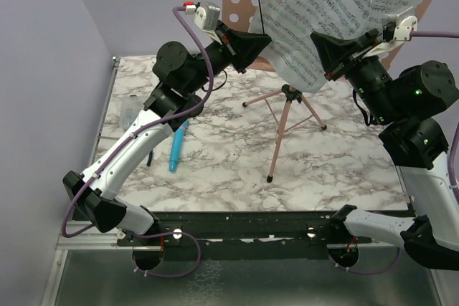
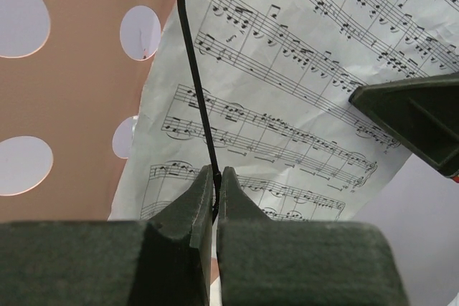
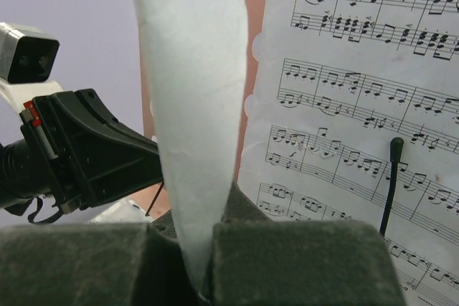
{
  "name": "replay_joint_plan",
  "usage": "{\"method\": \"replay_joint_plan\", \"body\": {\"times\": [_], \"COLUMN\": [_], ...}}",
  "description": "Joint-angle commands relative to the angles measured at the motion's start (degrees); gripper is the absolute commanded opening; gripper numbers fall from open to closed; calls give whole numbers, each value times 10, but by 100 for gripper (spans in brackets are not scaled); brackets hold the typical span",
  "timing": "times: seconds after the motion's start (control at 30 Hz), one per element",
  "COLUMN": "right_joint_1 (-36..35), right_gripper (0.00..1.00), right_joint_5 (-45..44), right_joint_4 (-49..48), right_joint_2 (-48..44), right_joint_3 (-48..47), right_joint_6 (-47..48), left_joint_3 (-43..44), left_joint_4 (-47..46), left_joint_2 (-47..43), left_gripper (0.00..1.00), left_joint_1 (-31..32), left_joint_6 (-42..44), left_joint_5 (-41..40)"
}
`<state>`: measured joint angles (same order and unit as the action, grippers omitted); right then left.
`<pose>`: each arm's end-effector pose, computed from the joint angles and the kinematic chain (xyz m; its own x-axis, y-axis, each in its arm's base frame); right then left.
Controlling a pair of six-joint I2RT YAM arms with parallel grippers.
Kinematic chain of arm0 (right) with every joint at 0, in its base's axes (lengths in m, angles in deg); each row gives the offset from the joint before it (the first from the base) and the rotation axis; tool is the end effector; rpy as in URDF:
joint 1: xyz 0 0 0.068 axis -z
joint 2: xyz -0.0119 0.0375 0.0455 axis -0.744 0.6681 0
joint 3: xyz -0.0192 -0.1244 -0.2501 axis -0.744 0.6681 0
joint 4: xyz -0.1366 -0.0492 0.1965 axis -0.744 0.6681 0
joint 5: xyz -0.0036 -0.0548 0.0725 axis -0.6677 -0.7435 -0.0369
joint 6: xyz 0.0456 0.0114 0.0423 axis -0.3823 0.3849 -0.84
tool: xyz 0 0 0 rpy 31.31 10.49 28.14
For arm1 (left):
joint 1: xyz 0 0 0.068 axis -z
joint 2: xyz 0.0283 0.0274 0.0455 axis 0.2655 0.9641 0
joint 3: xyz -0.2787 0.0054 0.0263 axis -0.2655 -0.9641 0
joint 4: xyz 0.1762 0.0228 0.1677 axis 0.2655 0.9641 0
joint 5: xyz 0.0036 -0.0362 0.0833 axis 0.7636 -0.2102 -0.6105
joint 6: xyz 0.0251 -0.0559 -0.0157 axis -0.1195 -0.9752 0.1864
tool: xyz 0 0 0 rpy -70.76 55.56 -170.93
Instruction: Set up the instrument practice props
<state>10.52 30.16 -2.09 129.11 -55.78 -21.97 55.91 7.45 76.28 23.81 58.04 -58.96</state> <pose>0.1270 0.0947 0.5756 0.2978 0.1952 -0.9345 -0.5671 0.8236 -0.0087 0.2254 -0.2028 0.5323 -0.0745 -0.4878 -0.8698 0.8724 0.3906 -0.2938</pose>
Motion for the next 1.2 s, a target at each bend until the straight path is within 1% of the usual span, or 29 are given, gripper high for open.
{"method": "replay_joint_plan", "body": {"times": [0.0, 0.43, 0.8, 1.17], "right_joint_1": [-3, -3, -3, -3], "right_gripper": [1, 1, 1, 0], "right_joint_5": [-8, 23, 86, 105], "right_joint_4": [-2, 3, 26, 41], "right_joint_2": [12, 62, 105, 139], "right_joint_3": [-27, -77, -115, -137], "right_joint_6": [3, 13, 24, 45], "left_joint_3": [-15, -27, -33, -34], "left_joint_4": [-30, -44, -44, -44], "left_joint_2": [-22, -32, -34, -32], "left_gripper": [0, 0, 0, 0], "left_joint_1": [8, 22, 26, 30], "left_joint_6": [8, 42, 51, 55], "left_joint_5": [-2, 6, 3, 2]}}
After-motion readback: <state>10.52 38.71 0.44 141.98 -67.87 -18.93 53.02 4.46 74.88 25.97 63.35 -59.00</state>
